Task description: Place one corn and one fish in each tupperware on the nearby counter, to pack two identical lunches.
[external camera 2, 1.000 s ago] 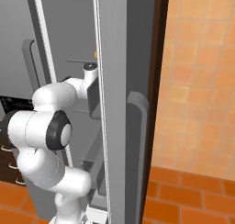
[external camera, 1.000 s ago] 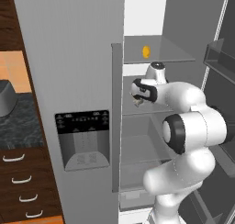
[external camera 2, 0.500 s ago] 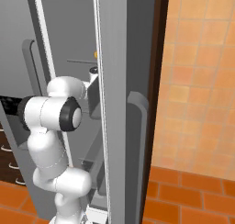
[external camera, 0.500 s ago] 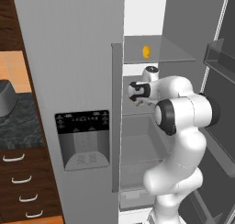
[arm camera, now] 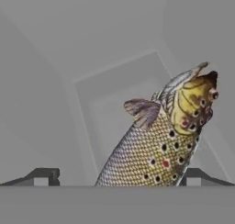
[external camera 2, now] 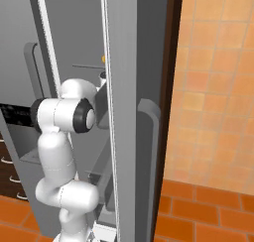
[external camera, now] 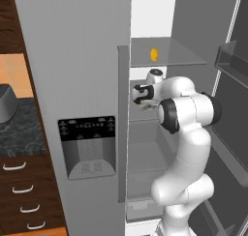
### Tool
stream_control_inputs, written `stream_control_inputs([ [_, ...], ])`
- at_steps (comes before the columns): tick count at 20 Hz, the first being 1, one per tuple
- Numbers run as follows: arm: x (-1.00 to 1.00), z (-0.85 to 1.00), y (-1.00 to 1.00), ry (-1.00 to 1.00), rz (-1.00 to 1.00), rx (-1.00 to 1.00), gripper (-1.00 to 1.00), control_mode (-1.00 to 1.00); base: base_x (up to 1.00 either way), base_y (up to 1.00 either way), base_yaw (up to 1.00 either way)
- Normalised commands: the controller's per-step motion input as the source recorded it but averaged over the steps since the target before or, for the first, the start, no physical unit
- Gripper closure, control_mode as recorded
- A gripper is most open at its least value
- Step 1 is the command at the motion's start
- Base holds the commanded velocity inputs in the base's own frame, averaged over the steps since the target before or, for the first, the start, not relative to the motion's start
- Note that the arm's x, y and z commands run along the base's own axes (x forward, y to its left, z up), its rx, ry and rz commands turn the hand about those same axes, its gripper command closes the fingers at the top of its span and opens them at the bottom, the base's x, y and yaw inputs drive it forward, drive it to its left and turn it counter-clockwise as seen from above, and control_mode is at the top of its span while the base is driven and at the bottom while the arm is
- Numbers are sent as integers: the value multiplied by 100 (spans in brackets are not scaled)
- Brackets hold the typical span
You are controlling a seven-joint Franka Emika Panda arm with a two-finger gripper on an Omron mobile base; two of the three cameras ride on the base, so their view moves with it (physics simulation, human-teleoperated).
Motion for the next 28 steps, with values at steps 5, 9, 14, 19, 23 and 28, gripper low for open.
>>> stream_control_inputs([
  [5,25,-20,0,0,0,0,-100,-100,0,0,0],
  [9,0,-74,10,2,-1,0,100,-100,0,0,0],
  [14,-9,-63,8,6,-3,0,100,-100,0,0,0],
  [19,-76,-35,-3,-1,0,0,100,-100,0,0,0],
  [23,-100,-9,-2,-1,0,0,100,-100,0,0,0],
  [28,-100,22,0,-1,0,2,100,-100,0,0,0],
])
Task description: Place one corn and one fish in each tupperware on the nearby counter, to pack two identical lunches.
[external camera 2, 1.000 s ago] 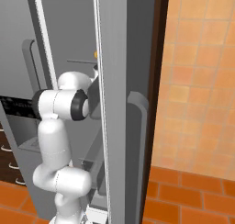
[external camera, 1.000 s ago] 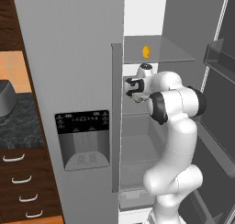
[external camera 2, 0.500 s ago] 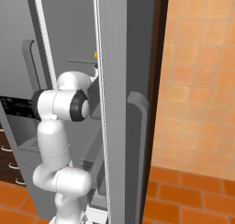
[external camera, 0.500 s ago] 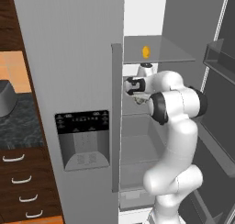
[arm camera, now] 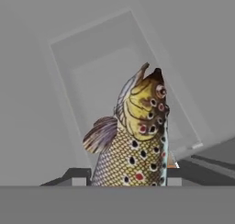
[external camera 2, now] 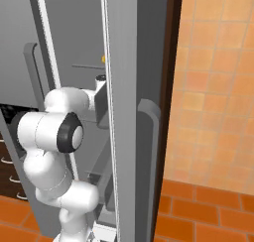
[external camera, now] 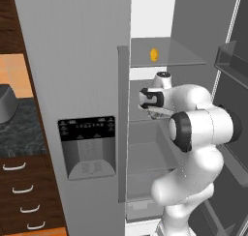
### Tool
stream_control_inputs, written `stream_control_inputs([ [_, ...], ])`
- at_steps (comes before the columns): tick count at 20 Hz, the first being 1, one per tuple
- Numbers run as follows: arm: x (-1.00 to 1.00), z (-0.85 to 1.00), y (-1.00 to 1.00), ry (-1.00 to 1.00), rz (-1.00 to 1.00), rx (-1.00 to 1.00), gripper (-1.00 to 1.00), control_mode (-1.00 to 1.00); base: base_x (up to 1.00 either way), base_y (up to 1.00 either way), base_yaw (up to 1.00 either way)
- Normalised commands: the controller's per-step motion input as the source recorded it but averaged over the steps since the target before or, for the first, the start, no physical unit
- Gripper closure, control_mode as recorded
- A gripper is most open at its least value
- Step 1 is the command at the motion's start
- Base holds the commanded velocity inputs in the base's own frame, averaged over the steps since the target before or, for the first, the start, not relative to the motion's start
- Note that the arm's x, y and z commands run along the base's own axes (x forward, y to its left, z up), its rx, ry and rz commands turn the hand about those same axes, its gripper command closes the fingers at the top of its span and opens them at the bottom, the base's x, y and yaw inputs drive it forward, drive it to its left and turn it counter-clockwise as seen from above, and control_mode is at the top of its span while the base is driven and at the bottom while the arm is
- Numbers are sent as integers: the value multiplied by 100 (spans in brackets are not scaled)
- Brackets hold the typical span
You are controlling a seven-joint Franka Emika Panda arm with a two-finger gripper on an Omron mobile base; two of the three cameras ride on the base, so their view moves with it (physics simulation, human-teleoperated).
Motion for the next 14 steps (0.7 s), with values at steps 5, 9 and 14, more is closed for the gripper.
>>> stream_control_inputs([
  [5,-100,73,-1,0,0,0,100,-100,0,0,0],
  [9,-99,97,0,1,0,-1,100,-100,0,0,0],
  [14,-98,58,0,-14,1,0,100,-100,0,0,0],
])
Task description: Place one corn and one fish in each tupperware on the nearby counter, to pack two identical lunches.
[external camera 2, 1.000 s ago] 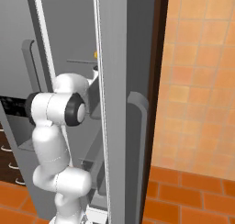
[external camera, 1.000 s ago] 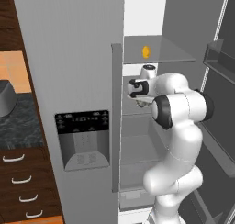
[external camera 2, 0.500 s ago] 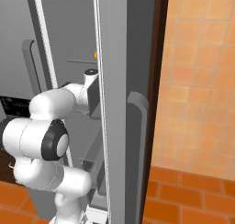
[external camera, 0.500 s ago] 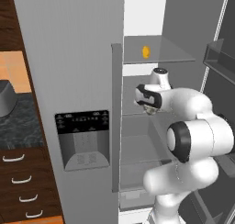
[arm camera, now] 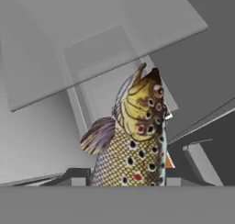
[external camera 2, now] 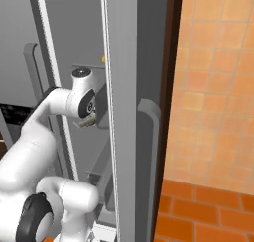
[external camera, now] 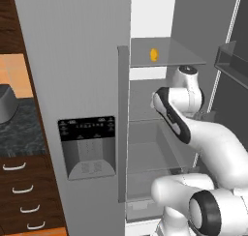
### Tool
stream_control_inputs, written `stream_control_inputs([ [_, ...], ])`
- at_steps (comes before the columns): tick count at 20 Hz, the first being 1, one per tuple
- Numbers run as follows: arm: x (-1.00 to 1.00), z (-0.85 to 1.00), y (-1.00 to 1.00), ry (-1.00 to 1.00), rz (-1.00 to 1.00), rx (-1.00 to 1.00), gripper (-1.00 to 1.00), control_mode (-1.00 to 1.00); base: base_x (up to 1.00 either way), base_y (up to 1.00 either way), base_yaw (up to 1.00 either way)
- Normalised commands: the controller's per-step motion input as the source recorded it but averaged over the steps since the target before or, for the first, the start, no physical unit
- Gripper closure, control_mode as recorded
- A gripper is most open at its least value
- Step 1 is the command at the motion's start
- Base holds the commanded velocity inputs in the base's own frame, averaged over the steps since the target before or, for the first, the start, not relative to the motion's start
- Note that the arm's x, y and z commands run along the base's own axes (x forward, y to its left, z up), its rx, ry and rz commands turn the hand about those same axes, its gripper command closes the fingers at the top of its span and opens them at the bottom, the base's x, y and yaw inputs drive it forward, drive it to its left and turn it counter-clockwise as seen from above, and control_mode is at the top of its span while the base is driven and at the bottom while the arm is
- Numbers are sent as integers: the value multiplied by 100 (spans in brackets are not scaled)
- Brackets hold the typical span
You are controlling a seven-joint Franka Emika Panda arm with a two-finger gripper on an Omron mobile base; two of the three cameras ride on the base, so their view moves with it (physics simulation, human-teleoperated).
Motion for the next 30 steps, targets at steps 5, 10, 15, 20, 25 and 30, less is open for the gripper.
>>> stream_control_inputs([
  [5,-89,40,9,-1,1,-4,100,-100,0,0,0],
  [10,-97,31,11,-5,2,-2,100,-100,0,0,0],
  [15,0,0,0,0,0,0,100,100,-83,79,3],
  [20,0,0,0,0,0,0,100,100,-45,100,0],
  [25,0,0,0,0,0,0,100,100,20,100,0],
  [30,0,0,0,0,0,0,100,100,41,100,0],
])
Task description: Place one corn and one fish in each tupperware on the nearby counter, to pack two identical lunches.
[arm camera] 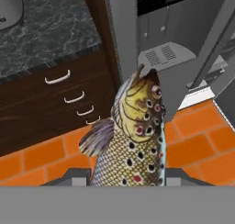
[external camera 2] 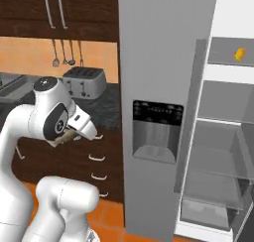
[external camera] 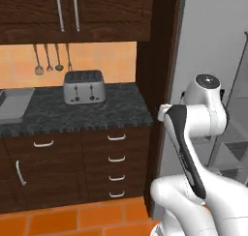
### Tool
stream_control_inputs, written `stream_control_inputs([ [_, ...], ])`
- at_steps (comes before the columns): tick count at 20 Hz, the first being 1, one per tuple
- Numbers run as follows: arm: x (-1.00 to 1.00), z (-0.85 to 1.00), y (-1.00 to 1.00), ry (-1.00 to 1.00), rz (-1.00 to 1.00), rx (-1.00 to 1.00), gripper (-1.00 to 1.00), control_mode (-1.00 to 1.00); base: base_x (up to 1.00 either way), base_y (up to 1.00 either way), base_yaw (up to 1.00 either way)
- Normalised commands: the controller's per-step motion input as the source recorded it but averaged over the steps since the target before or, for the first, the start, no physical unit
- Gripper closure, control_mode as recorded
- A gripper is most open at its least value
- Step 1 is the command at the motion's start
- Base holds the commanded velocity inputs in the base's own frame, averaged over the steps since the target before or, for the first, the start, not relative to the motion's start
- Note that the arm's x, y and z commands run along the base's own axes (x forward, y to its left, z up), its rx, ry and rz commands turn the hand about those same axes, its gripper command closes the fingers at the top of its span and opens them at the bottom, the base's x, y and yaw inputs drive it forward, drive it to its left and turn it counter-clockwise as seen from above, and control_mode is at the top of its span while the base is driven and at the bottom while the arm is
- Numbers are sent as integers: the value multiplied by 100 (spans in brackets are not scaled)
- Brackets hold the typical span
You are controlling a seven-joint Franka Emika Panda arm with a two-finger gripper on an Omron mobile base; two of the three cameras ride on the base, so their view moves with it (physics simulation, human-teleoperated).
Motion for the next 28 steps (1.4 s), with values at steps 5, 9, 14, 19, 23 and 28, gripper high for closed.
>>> stream_control_inputs([
  [5,0,0,0,0,0,0,100,100,55,100,0],
  [9,0,0,0,0,0,0,100,100,91,100,0],
  [14,0,0,0,0,0,0,100,100,97,100,0],
  [19,0,0,0,0,0,0,100,100,11,100,0],
  [23,0,0,0,0,0,0,100,100,63,98,2],
  [28,0,0,0,0,0,0,100,100,70,73,5],
])
